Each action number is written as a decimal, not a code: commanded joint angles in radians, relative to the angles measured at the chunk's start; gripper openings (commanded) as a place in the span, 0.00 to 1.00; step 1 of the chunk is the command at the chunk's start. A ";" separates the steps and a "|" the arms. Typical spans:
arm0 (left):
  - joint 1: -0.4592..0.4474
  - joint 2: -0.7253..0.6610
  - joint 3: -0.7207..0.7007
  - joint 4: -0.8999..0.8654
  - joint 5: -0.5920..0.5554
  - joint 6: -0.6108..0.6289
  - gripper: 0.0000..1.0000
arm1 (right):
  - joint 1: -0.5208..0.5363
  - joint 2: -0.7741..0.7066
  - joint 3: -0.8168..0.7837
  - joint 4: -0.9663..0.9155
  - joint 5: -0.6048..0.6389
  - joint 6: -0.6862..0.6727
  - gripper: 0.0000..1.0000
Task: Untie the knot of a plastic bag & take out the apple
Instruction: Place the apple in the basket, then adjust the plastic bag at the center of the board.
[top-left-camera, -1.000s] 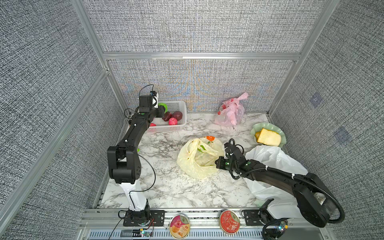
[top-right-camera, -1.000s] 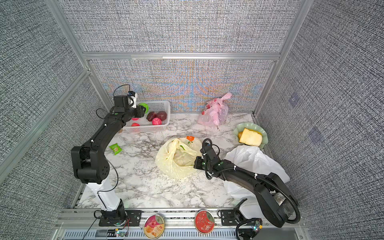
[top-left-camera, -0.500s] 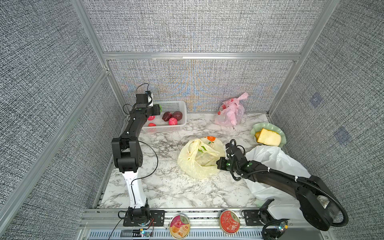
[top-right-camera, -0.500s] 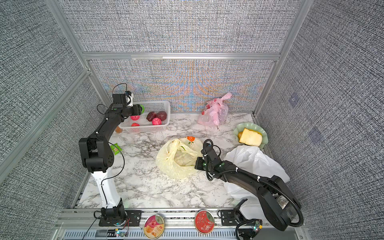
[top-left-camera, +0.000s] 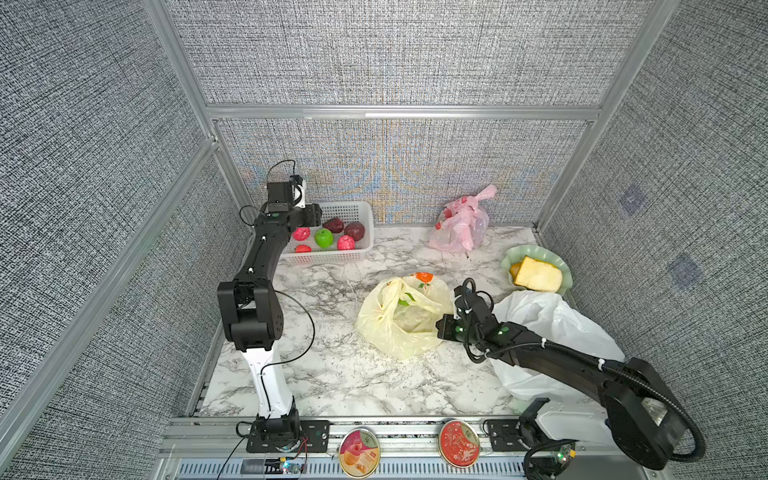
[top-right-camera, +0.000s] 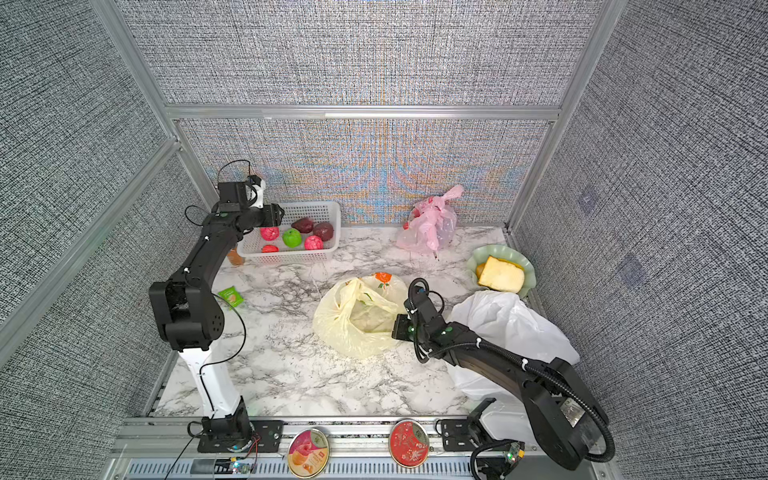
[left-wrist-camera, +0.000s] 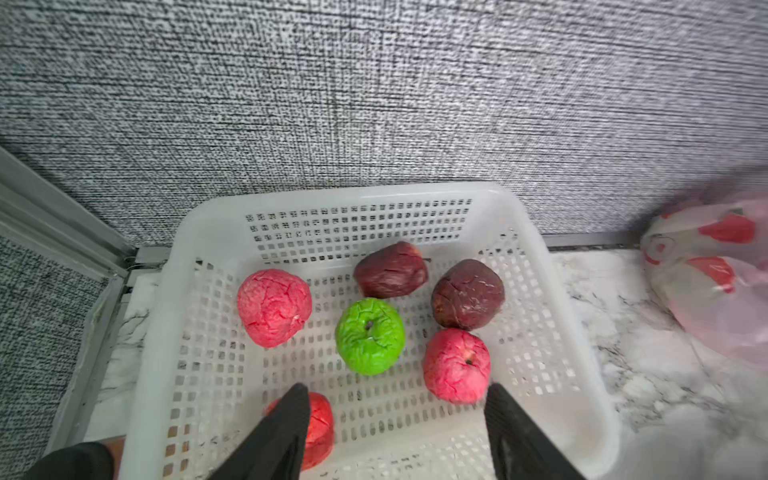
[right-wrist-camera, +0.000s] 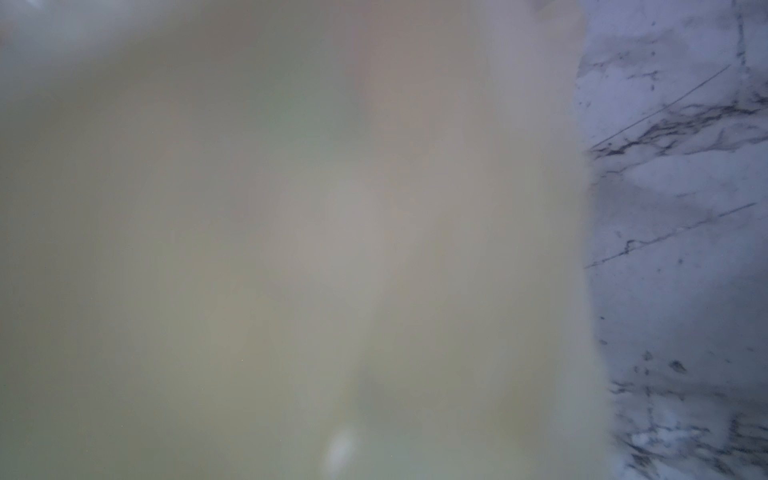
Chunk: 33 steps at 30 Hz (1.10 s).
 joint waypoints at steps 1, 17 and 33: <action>-0.001 -0.076 -0.078 0.005 0.145 -0.032 0.66 | 0.001 -0.003 0.002 -0.016 0.017 -0.021 0.00; -0.357 -0.786 -0.978 0.302 0.145 -0.214 0.60 | 0.024 0.182 0.116 0.008 -0.051 -0.041 0.00; -0.904 -0.747 -1.061 0.494 -0.245 -0.319 0.57 | 0.109 0.119 0.106 0.006 -0.037 0.056 0.00</action>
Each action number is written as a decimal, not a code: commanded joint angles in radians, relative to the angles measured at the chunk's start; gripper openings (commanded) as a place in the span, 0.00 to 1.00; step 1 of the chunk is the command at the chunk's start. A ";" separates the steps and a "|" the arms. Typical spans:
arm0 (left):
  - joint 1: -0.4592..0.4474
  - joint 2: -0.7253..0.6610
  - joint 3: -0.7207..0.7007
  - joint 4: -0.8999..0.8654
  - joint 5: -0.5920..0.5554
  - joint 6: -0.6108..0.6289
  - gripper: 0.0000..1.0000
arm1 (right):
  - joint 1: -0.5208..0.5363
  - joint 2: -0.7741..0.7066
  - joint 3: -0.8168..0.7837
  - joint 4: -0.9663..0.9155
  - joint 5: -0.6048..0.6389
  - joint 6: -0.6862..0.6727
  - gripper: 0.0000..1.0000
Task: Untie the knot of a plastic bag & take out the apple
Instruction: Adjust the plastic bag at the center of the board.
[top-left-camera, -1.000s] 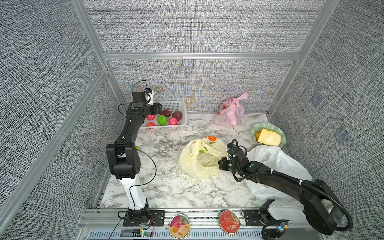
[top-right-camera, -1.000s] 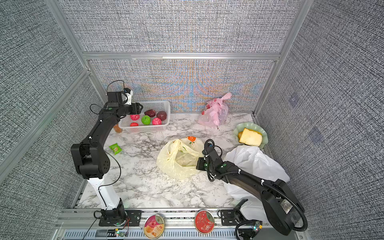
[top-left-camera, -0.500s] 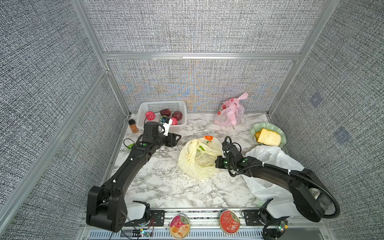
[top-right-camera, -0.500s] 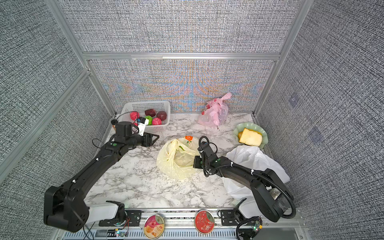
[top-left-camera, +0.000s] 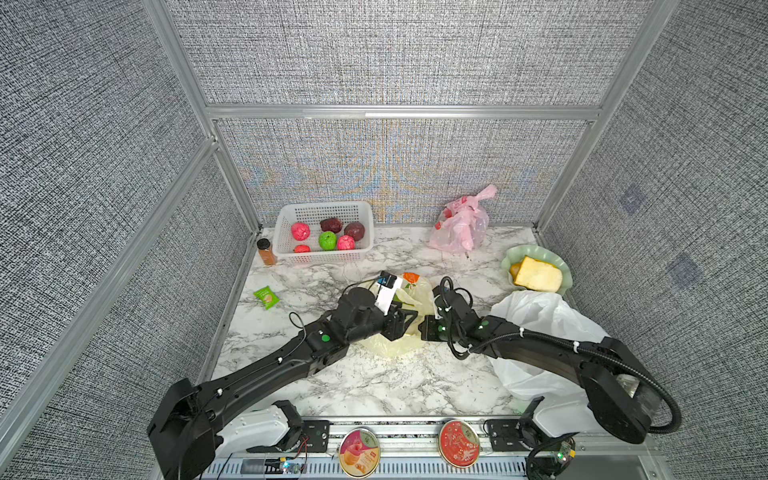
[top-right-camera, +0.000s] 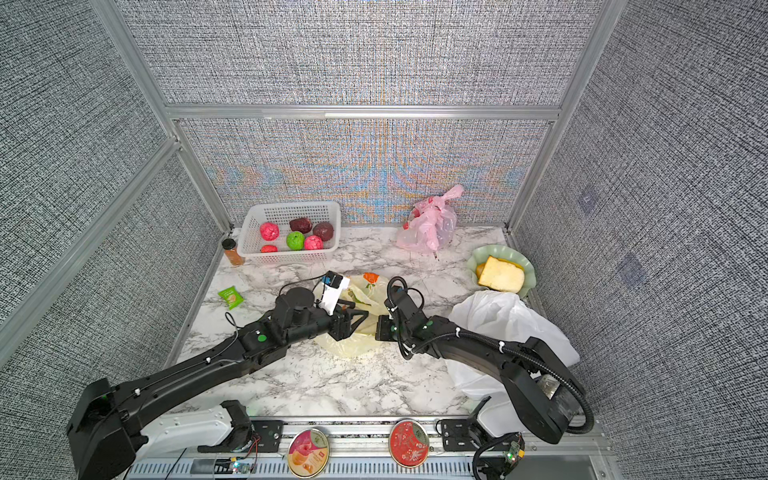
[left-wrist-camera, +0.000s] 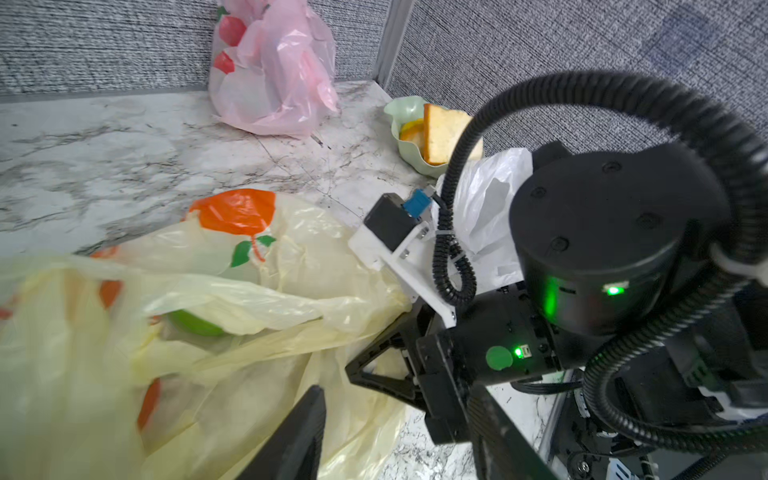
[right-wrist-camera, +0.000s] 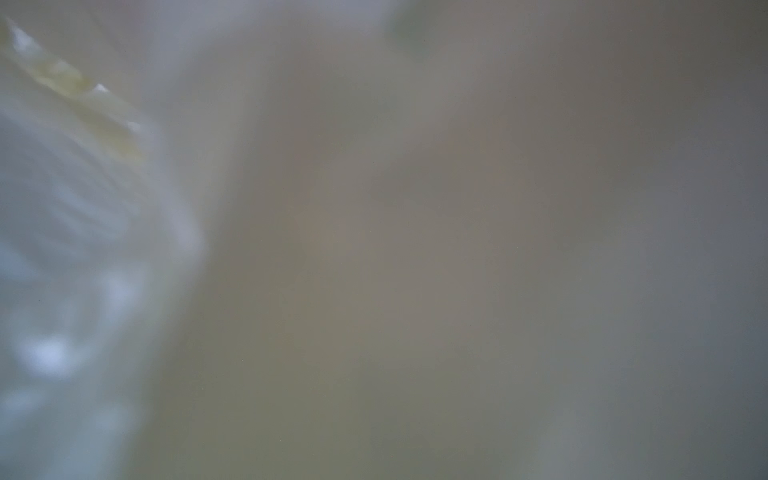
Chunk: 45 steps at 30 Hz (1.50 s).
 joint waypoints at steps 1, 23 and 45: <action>-0.006 0.046 -0.008 0.055 -0.078 0.007 0.57 | 0.003 -0.024 -0.019 0.016 0.010 0.047 0.00; -0.006 -0.004 -0.351 0.131 -0.151 -0.185 0.56 | 0.027 -0.172 0.040 -0.173 0.175 -0.007 0.83; -0.006 0.064 -0.325 0.233 -0.083 -0.225 0.56 | 0.212 0.238 0.560 -0.502 0.666 -0.542 0.99</action>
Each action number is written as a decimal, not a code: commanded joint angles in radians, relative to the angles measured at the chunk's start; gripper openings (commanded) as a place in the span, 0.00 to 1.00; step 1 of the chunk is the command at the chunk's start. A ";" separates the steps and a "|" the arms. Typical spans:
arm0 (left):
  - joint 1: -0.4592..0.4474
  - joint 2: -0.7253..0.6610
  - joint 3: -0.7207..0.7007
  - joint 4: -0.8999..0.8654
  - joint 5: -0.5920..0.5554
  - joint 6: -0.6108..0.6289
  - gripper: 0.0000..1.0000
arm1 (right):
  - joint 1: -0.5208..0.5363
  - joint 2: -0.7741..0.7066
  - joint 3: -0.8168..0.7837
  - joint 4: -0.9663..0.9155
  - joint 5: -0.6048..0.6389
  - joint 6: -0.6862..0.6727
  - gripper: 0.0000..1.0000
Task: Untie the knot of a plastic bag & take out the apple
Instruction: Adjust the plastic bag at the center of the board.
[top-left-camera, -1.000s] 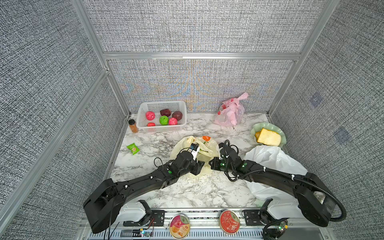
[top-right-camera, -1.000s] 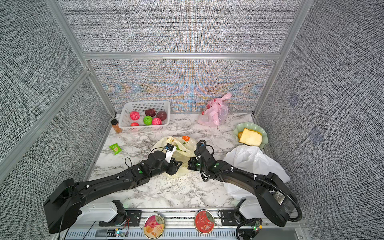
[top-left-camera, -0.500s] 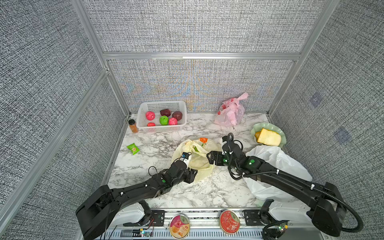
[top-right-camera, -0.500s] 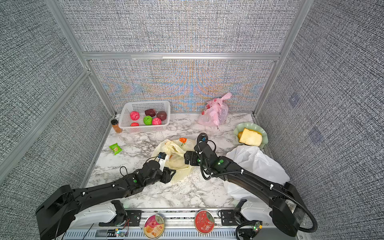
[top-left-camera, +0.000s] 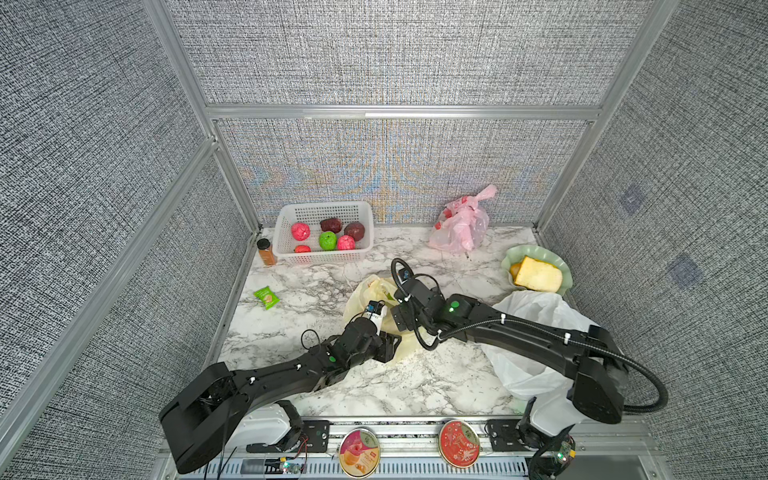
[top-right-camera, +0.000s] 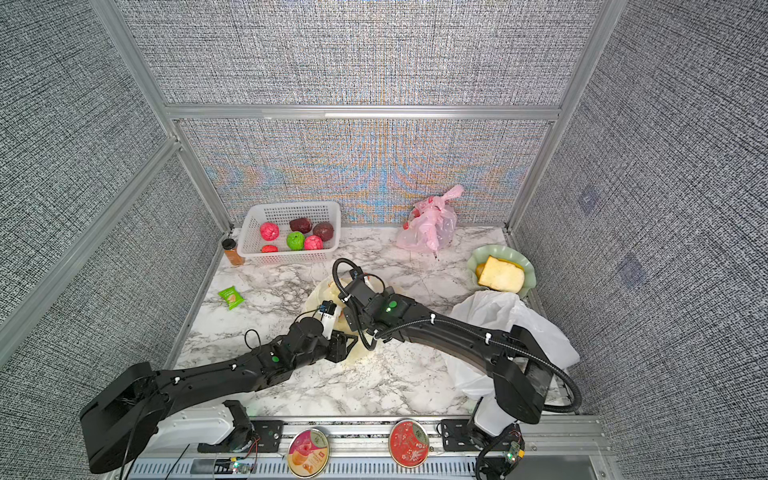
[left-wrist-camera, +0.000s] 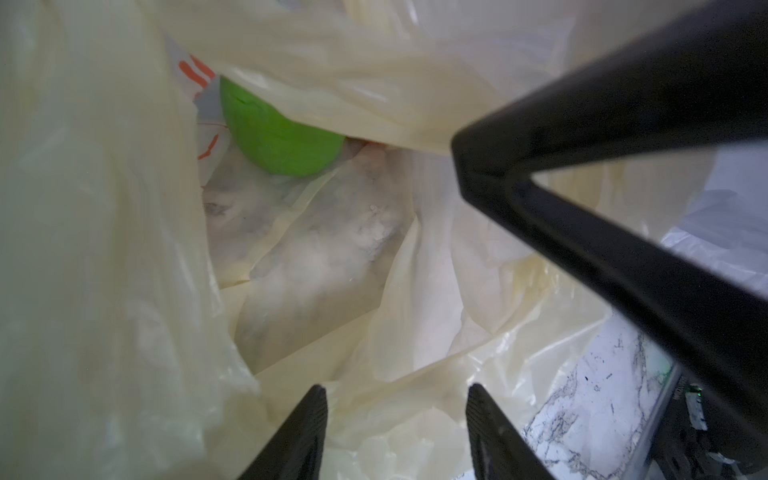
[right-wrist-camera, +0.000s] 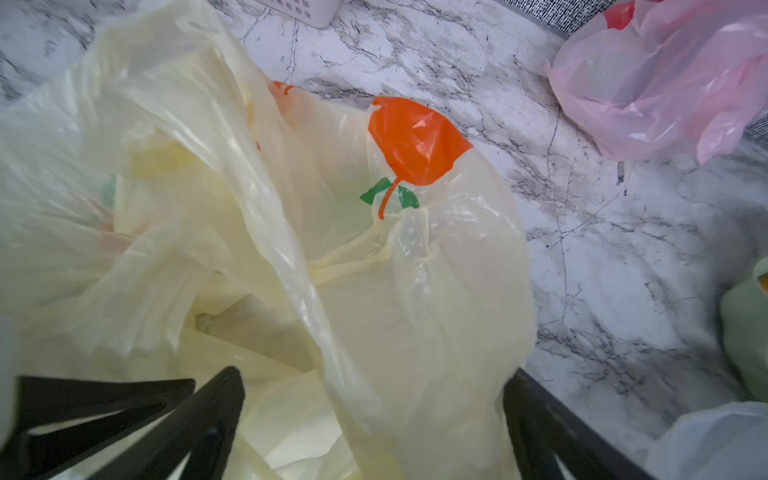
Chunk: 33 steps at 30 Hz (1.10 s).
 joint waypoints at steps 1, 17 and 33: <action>-0.001 0.014 0.000 0.040 0.024 -0.009 0.56 | -0.008 0.048 0.048 -0.040 0.107 -0.105 0.99; 0.000 -0.213 -0.102 -0.076 -0.051 -0.059 0.58 | -0.022 -0.117 -0.042 0.174 0.142 -0.191 0.00; 0.000 -0.223 0.075 -0.142 -0.164 0.051 0.63 | 0.084 -0.334 -0.339 0.564 0.105 -0.031 0.00</action>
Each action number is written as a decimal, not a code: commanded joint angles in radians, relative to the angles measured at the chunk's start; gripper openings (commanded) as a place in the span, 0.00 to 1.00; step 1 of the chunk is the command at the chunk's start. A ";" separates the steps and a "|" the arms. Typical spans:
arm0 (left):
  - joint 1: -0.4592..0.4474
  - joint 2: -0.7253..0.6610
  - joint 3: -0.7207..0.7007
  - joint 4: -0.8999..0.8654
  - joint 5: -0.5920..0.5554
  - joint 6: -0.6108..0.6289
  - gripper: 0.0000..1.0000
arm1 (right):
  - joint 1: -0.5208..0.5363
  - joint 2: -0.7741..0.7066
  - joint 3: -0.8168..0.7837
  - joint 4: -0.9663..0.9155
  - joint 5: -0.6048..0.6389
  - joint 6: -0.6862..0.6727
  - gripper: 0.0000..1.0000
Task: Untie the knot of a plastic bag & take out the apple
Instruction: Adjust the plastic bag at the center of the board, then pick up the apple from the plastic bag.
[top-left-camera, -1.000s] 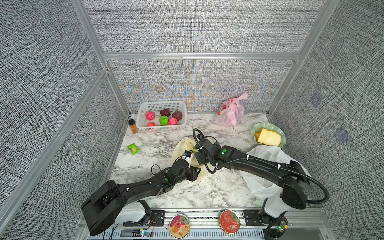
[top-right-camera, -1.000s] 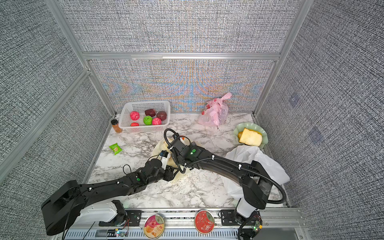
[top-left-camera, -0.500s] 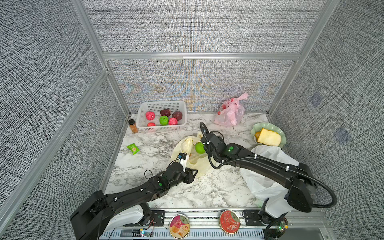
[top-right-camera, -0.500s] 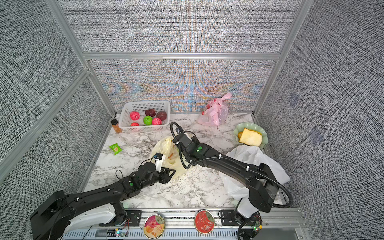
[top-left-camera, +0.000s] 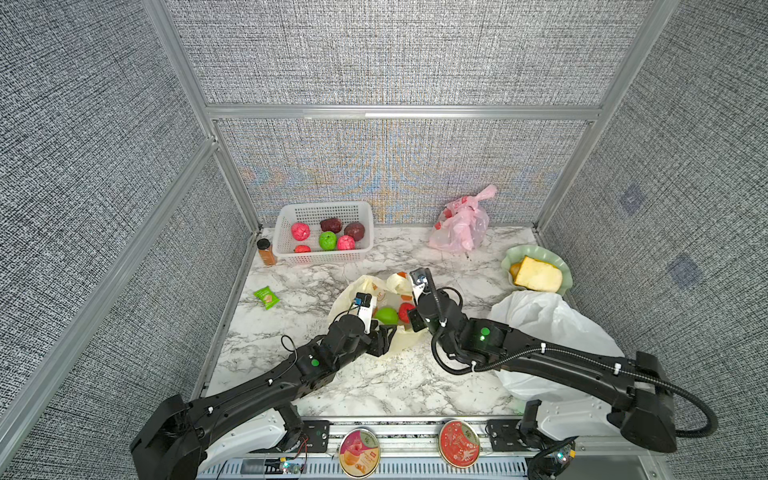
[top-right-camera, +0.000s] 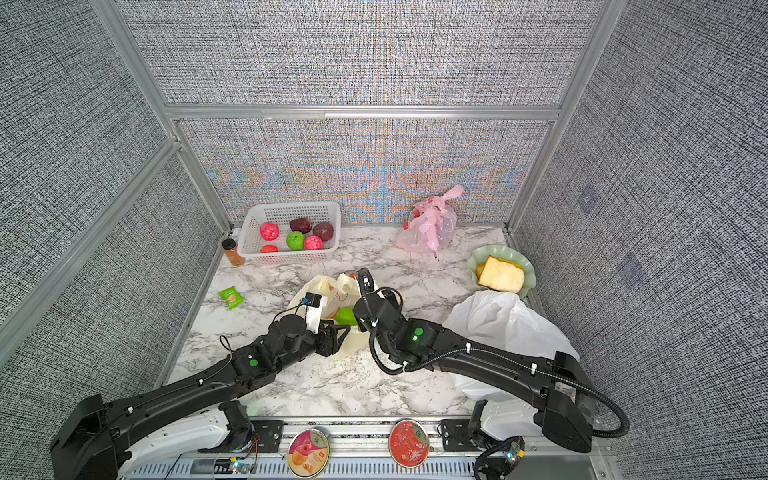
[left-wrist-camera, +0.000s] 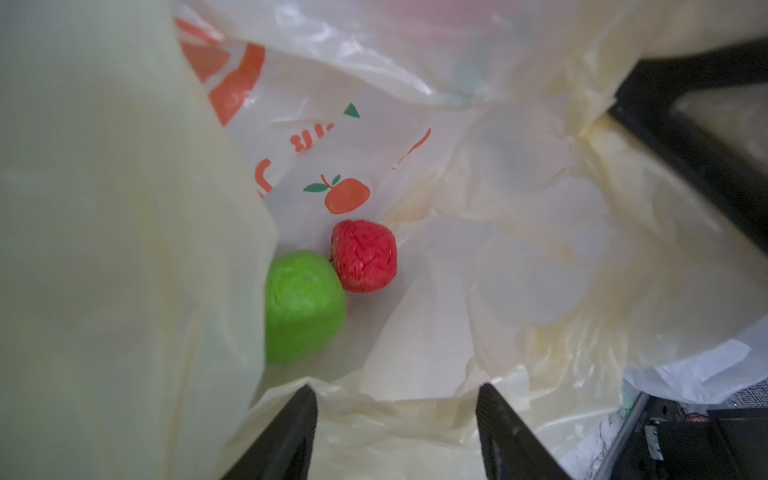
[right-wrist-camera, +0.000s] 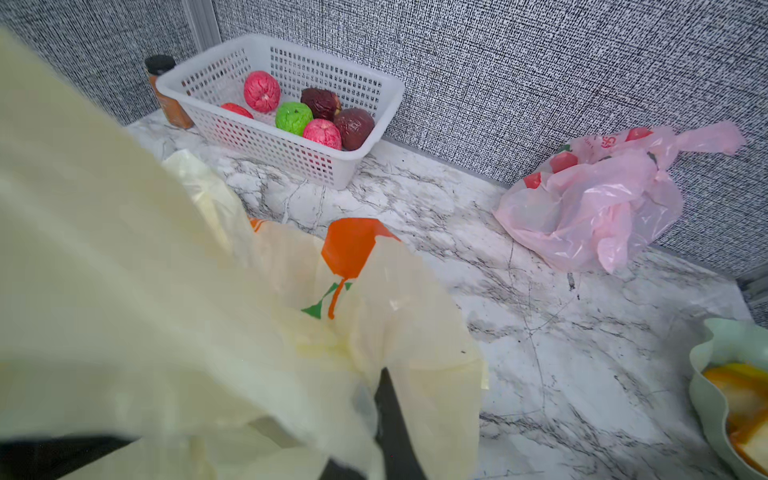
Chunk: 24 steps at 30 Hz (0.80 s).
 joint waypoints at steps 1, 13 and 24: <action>0.000 0.016 0.024 0.040 -0.048 0.027 0.63 | -0.023 -0.022 -0.071 0.123 -0.045 0.068 0.00; 0.002 0.254 0.082 0.152 -0.162 0.031 0.67 | -0.092 -0.070 -0.321 0.285 -0.157 0.324 0.00; 0.006 0.368 0.217 -0.151 -0.262 0.035 0.75 | -0.094 -0.047 -0.407 0.316 -0.240 0.428 0.00</action>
